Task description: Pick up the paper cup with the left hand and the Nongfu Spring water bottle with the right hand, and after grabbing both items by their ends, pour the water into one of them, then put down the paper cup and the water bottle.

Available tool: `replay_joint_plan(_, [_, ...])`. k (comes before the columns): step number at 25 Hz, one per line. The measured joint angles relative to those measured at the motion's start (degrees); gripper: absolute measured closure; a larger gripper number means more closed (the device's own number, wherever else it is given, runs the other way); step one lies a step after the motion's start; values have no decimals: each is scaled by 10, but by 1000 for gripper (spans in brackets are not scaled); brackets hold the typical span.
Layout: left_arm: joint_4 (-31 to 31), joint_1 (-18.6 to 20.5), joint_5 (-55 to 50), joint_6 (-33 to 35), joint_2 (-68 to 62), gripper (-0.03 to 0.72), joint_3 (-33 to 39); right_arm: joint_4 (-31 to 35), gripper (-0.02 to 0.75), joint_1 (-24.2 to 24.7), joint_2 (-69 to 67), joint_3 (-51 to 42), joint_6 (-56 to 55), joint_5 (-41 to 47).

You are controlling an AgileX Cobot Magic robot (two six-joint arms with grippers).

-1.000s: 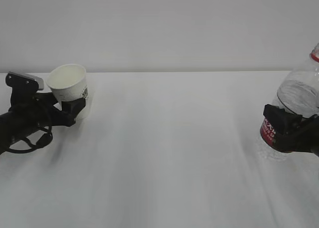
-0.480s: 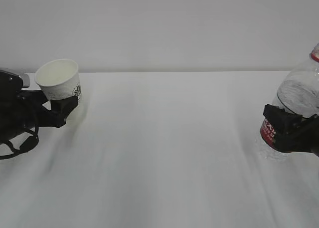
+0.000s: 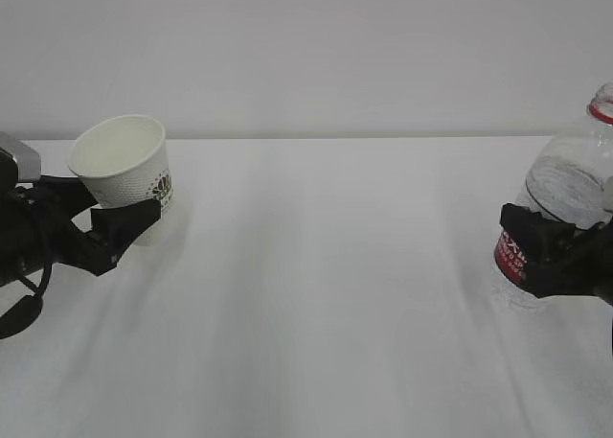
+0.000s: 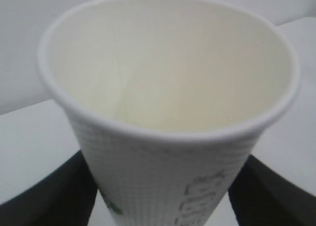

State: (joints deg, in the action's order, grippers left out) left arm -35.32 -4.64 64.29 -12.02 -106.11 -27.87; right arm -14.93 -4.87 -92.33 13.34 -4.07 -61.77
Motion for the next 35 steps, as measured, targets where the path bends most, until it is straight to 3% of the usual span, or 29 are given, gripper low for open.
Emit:
replay_joint_plan(16, [-258,0,11,-82,27,113,9,-83,319,0,0,-1,-21,27])
replay_joint_plan(24, [-331,-1,11,-84,28,113,9,-146,319,0,0,-1,-30,39])
replay_joint_plan(27, [-337,-19,11,-84,28,113,9,-161,319,0,0,-1,-34,39])
replay_joint_plan(35, [-331,-113,11,-84,28,113,9,-188,319,0,0,-1,-48,39])
